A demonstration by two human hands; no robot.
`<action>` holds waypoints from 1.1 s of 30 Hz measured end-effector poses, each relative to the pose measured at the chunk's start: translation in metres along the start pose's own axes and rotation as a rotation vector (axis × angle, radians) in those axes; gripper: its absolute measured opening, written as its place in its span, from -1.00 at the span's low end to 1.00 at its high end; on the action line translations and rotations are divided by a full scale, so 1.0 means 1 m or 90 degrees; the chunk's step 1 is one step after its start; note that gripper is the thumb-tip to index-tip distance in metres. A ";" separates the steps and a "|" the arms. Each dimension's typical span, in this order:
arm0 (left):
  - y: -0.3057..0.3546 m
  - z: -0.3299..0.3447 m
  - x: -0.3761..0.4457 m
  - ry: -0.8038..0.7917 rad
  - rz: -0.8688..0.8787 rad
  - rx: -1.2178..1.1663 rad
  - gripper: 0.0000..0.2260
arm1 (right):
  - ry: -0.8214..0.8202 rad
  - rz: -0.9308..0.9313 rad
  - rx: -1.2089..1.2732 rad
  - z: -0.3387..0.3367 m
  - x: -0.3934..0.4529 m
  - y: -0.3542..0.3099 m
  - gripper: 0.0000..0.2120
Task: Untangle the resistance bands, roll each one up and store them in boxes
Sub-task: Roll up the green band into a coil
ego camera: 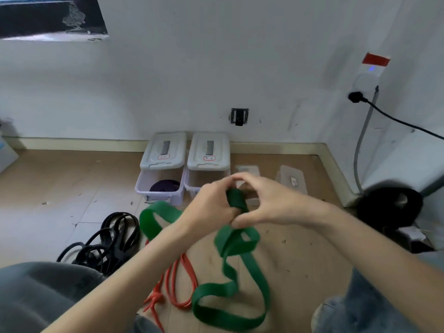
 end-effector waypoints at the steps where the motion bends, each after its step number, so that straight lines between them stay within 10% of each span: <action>1: 0.001 0.003 0.000 -0.007 -0.002 -0.010 -0.75 | 0.023 -0.025 -0.026 0.004 0.003 -0.004 -0.38; 12: -0.072 0.007 -0.019 -0.211 -0.122 0.010 -0.77 | 0.165 -0.045 -0.075 -0.044 0.004 0.013 -0.74; 17: -0.074 -0.015 -0.014 -0.147 -0.023 0.300 -0.91 | 0.151 0.043 -0.250 -0.050 0.007 0.042 -0.71; 20: -0.037 -0.016 -0.005 -0.077 0.028 0.133 -0.91 | 0.031 0.080 -0.293 -0.038 0.005 0.051 -0.63; 24: -0.004 -0.003 0.003 -0.104 0.057 0.125 -0.84 | -0.086 0.016 0.011 0.002 0.004 0.023 -0.03; 29: -0.015 -0.002 0.009 -0.147 -0.018 0.095 -0.87 | 0.072 -0.124 0.053 0.000 0.008 0.001 -0.31; 33: -0.036 -0.012 -0.005 -0.276 -0.147 -0.284 -0.59 | 0.053 -0.156 -0.093 -0.012 0.005 -0.003 -0.65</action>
Point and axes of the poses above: each hand's wrist, its own x-axis towards the middle knuckle, its own z-axis out of the palm, y = z × x, the point moved 6 cm from there along x, towards the middle knuckle, and after that the axes turned 8 degrees about y, right-handed, at the moved point
